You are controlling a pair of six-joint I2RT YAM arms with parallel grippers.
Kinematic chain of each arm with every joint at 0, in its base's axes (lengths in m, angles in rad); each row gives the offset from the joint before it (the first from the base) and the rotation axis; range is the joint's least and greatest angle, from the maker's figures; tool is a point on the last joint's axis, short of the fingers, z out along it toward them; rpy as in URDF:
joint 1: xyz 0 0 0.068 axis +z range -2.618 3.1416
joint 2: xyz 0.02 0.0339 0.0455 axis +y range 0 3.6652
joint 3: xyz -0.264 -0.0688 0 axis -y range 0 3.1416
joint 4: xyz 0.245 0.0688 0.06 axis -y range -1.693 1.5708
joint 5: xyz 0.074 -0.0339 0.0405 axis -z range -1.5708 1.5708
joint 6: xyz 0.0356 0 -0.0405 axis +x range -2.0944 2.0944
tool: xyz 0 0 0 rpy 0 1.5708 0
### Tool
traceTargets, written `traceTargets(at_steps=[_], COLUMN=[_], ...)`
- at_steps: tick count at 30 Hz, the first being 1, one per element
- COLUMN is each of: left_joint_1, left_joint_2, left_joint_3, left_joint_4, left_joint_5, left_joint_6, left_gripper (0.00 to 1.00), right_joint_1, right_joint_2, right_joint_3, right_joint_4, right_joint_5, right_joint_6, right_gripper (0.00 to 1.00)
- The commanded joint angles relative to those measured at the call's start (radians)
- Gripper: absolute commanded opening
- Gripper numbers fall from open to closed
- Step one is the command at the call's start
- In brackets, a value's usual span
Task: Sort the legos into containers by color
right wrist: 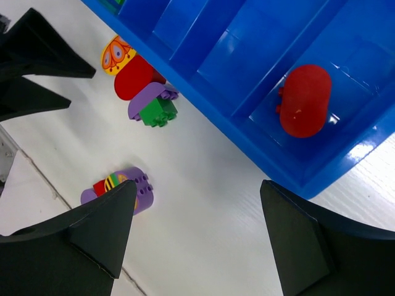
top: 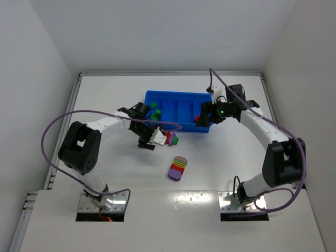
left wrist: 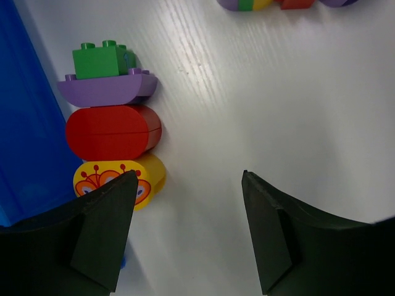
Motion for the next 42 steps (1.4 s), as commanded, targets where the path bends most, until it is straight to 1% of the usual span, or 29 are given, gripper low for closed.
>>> traceTargets(at_steps=[1,5,13,22,32,37,42], left_joint_1=[-0.01,-0.01,-0.019,-0.037,-0.046,-0.046,-0.046], left_joint_2=[0.041,0.105,0.18,0.259,0.291,0.309,0.32], left_joint_3=[0.061,0.111,0.193,0.24,0.26,0.279,0.291], left_joint_4=[0.021,0.021,0.04,0.049,0.049,0.049,0.04], left_joint_5=[0.015,0.015,0.004,-0.016,-0.025,-0.057,-0.067], left_joint_6=[0.062,0.071,0.062,0.051,0.033,0.033,0.044], left_gripper=[0.75,0.75,0.75,0.76,0.78,0.81,0.81], right_joint_1=[-0.019,-0.028,-0.037,-0.046,-0.057,-0.066,-0.066], right_joint_2=[-0.038,-0.047,-0.038,-0.029,-0.029,-0.029,-0.018], right_joint_3=[-0.013,-0.022,-0.022,-0.013,-0.031,-0.031,-0.031], right_joint_4=[0.014,0.014,0.014,0.014,0.014,0.014,0.014], right_joint_5=[0.009,0.009,0.0,-0.009,-0.018,-0.027,-0.037], right_joint_6=[-0.023,-0.023,-0.014,-0.014,-0.014,-0.014,-0.014], right_gripper=[0.82,0.82,0.82,0.82,0.82,0.82,0.82])
